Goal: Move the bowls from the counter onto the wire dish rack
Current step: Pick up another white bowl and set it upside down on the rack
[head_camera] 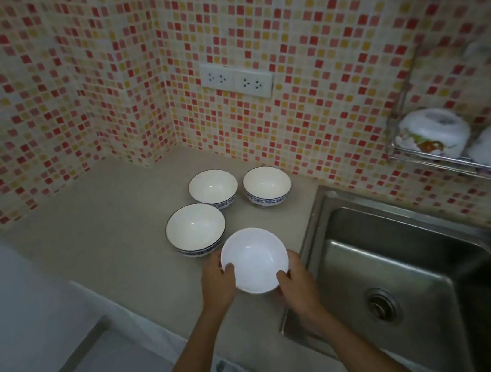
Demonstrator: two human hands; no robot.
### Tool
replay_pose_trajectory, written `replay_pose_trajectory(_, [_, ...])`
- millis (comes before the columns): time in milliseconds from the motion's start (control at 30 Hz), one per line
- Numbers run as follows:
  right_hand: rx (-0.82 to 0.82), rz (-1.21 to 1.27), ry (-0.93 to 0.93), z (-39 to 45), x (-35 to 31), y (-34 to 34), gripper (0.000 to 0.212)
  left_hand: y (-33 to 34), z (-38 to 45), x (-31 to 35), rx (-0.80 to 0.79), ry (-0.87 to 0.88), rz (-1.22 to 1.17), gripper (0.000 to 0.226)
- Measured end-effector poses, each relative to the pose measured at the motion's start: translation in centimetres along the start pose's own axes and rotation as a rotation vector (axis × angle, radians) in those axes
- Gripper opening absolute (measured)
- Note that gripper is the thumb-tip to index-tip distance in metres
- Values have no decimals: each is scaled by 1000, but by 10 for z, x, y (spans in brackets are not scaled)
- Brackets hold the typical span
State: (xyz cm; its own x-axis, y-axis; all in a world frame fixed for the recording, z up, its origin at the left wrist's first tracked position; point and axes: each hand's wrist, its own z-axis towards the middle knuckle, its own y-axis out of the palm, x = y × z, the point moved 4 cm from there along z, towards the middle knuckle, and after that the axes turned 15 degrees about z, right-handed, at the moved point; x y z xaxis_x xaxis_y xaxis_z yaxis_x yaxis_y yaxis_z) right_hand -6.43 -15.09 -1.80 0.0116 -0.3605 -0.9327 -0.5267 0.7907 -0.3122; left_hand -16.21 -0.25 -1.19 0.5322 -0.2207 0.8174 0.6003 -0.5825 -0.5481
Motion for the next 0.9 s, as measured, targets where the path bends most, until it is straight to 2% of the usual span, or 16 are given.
replay_pose_trajectory(267, [263, 130, -133, 4, -37, -140, 51, 85, -3, 138, -313, 143, -264, 45])
replay_pose_trajectory(433, [402, 143, -208, 4, -55, -219, 49, 122, -24, 223, -345, 291, -321, 41])
replay_pose_trajectory(567, [475, 148, -308, -2, -75, -273, 46, 146, -37, 278, -331, 380, -390, 48])
replay_pose_trajectory(667, [486, 155, -359, -3, -85, -305, 40, 164, -37, 301, -364, 344, -452, 40])
replay_pose_trajectory(767, [529, 109, -406, 0, -92, -338, 32, 182, -37, 320, -454, 248, -557, 63])
replay_pose_trajectory(900, [610, 59, -443, 8, -93, -382, 30, 198, -49, 357, -450, 289, -656, 48])
